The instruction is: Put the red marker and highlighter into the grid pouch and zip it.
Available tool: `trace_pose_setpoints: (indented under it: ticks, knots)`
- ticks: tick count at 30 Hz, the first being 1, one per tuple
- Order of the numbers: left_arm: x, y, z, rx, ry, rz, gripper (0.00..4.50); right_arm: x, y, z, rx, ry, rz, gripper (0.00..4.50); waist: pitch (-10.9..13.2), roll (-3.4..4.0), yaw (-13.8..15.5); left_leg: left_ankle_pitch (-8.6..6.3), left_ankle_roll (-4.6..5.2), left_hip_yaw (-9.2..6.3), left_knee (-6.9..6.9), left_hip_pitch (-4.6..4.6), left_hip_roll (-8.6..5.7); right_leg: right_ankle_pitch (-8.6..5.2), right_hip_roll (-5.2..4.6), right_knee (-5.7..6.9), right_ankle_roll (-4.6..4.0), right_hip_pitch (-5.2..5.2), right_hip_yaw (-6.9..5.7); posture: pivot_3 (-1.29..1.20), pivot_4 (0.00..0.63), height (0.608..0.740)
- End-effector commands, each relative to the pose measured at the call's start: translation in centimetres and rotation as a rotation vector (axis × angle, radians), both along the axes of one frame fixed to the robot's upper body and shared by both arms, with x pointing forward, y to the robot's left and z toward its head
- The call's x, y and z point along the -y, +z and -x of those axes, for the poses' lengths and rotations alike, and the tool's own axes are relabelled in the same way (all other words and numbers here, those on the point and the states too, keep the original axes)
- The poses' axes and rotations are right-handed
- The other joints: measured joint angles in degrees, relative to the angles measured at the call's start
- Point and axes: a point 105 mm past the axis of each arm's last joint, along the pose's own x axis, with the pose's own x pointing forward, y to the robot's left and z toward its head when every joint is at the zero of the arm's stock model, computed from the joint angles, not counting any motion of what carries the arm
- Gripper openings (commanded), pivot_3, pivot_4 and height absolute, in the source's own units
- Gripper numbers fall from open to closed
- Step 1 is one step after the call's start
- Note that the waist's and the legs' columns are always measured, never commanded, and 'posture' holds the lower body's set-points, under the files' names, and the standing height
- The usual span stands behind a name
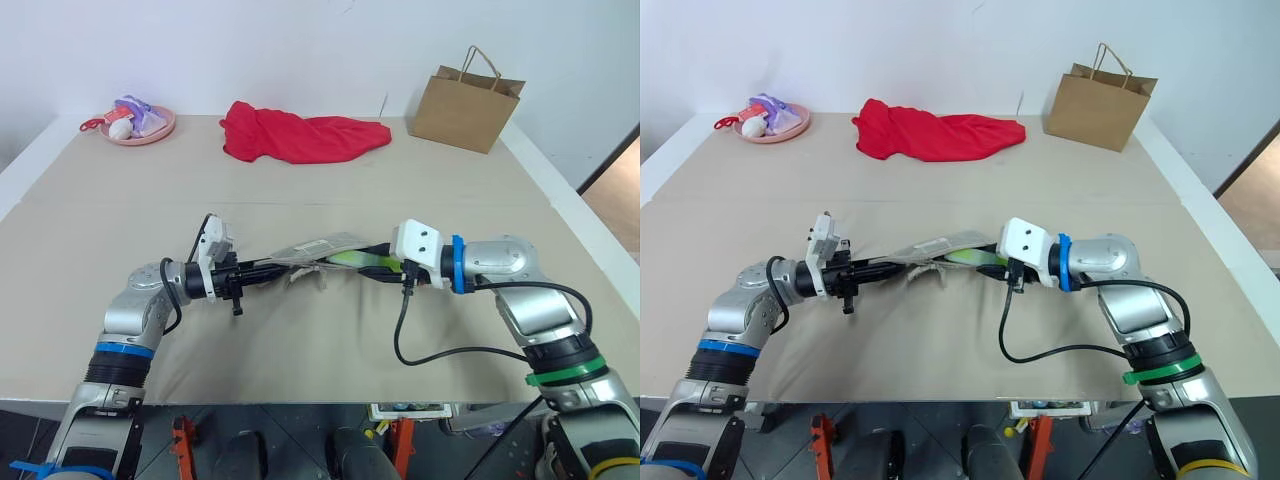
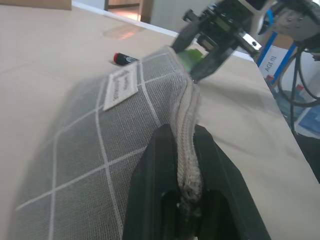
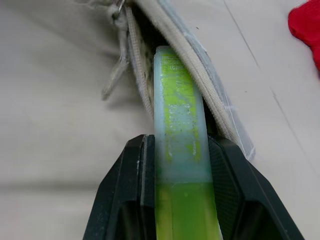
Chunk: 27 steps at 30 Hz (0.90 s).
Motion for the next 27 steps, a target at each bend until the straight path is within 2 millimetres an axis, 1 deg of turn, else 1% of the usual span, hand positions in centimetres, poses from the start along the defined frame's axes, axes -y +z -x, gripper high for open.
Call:
trace_pose_setpoints:
  ticks: [1, 5, 9, 11, 13, 15, 16, 17, 18, 19, 20, 21, 23, 27]
  knots:
    - [0.5, 0.9, 0.5, 0.049, -0.036, 0.005, 0.00, -2.0, 1.0, 0.0, 0.108, 0.070, 0.021, 1.09, 0.0, 0.00, 0.0, 0.00, 0.00, -0.01, 0.00, 0.00, 0.00, 0.00, 0.01, 0.00, 0.00, -0.01, -0.01, 0.00, 0.150, 0.740]
    - [0.7, 0.8, 0.6, 0.046, -0.042, 0.007, 0.00, -4.4, 1.7, 0.3, 0.189, 0.141, -0.004, 1.09, 0.0, 0.00, 0.0, 0.00, 0.00, -0.02, -0.01, 0.00, 0.01, 0.00, 0.01, 0.00, -0.01, -0.01, -0.02, 0.00, 0.150, 0.740]
    - [0.7, 0.8, 0.7, 0.045, -0.044, 0.008, 0.00, -6.4, 2.2, 1.3, 0.240, 0.219, -0.038, 1.09, 0.0, 0.00, 0.1, 0.00, 0.00, -0.02, 0.00, -0.02, -0.01, 0.04, -0.02, 0.00, -0.07, 0.00, -0.03, 0.00, 0.150, 0.740]
    - [0.7, 0.7, 0.7, 0.044, -0.044, 0.009, 0.00, -7.3, 2.3, 1.5, 0.265, 0.247, -0.045, 1.09, 0.0, 0.00, 0.0, 0.00, 0.00, -0.01, 0.00, -0.02, -0.03, 0.07, -0.04, 0.00, -0.12, 0.00, -0.02, 0.00, 0.150, 0.740]
    - [0.7, 0.8, 0.7, 0.045, -0.044, 0.010, 0.00, -7.7, 2.1, 1.5, 0.278, 0.259, -0.041, 1.09, 0.0, 0.00, 0.0, 0.00, 0.00, -0.01, 0.00, -0.02, -0.02, 0.14, -0.04, 0.00, -0.25, 0.00, -0.02, 0.00, 0.150, 0.740]
    - [0.7, 0.8, 0.6, 0.045, -0.043, 0.012, 0.00, -7.7, 1.6, 1.4, 0.282, 0.264, -0.029, 2.11, 0.0, 0.00, 0.0, 0.00, 0.00, -0.02, 0.00, -0.01, -0.01, 0.14, -0.02, 0.00, -0.25, 0.00, -0.04, 0.00, 0.150, 0.740]
    - [0.7, 0.9, 0.6, 0.045, -0.041, 0.015, 0.00, -7.4, 1.3, 1.2, 0.282, 0.257, -0.017, 2.32, 0.0, 0.00, 0.0, 0.00, 0.00, -0.04, 0.00, -0.01, -0.01, 0.14, -0.02, 0.00, -0.25, 0.00, -0.06, 0.00, 0.150, 0.740]
    - [0.7, 0.9, 0.6, 0.045, -0.038, 0.017, 0.00, -7.1, 1.1, 0.9, 0.285, 0.250, -0.006, 2.68, 0.0, 0.00, 0.0, 0.00, 0.00, -0.04, 0.00, -0.01, 0.00, 0.14, 0.00, 0.00, -0.25, 0.00, -0.06, 0.00, 0.150, 0.740]
    - [0.6, 0.9, 0.6, 0.045, -0.036, 0.018, 0.00, -6.9, 1.1, 0.7, 0.290, 0.241, -0.001, 3.24, 0.0, 0.00, 0.0, 0.00, 0.00, -0.04, 0.00, 0.00, 0.01, 0.14, 0.01, 0.00, -0.26, 0.01, -0.06, 0.00, 0.150, 0.740]
    - [0.6, 0.9, 0.6, 0.044, -0.035, 0.019, 0.00, -6.6, 1.2, 0.4, 0.303, 0.224, -0.001, 3.65, 0.0, 0.00, 0.0, 0.00, 0.00, -0.04, 0.00, -0.01, 0.00, 0.14, 0.00, 0.00, -0.26, 0.00, -0.06, 0.00, 0.150, 0.740]
    - [0.6, 0.9, 0.6, 0.042, -0.033, 0.020, 0.00, -6.4, 1.4, 0.1, 0.313, 0.212, -0.003, 4.18, 0.0, 0.00, 0.0, 0.00, 0.00, -0.04, 0.00, -0.01, 0.00, 0.14, 0.00, 0.00, -0.27, 0.00, -0.06, 0.00, 0.150, 0.740]
    - [0.5, 0.9, 0.7, 0.039, -0.030, 0.023, 0.00, -6.0, 1.6, -0.2, 0.326, 0.202, 0.000, 4.45, 0.0, 0.00, 0.0, 0.00, 0.00, -0.04, 0.00, -0.02, -0.01, 0.15, -0.02, 0.00, -0.28, 0.00, -0.06, 0.00, 0.150, 0.740]
    - [0.4, 0.9, 0.7, 0.031, -0.024, 0.031, 0.00, -5.3, 2.1, -0.7, 0.339, 0.179, 0.002, 4.45, 0.0, 0.00, 0.0, 0.00, 0.00, -0.02, 0.00, -0.02, -0.02, 0.15, -0.04, 0.00, -0.28, 0.00, -0.04, 0.00, 0.150, 0.740]
    - [0.1, 2.1, 0.1, -0.020, 0.020, 0.116, 0.00, -3.4, 3.8, -1.2, 0.346, 0.132, -0.017, 4.45, 0.0, 0.00, 0.0, 0.00, 0.00, -0.04, 0.00, -0.02, -0.04, 0.15, -0.08, 0.00, -0.27, 0.01, -0.06, 0.00, 0.150, 0.740]
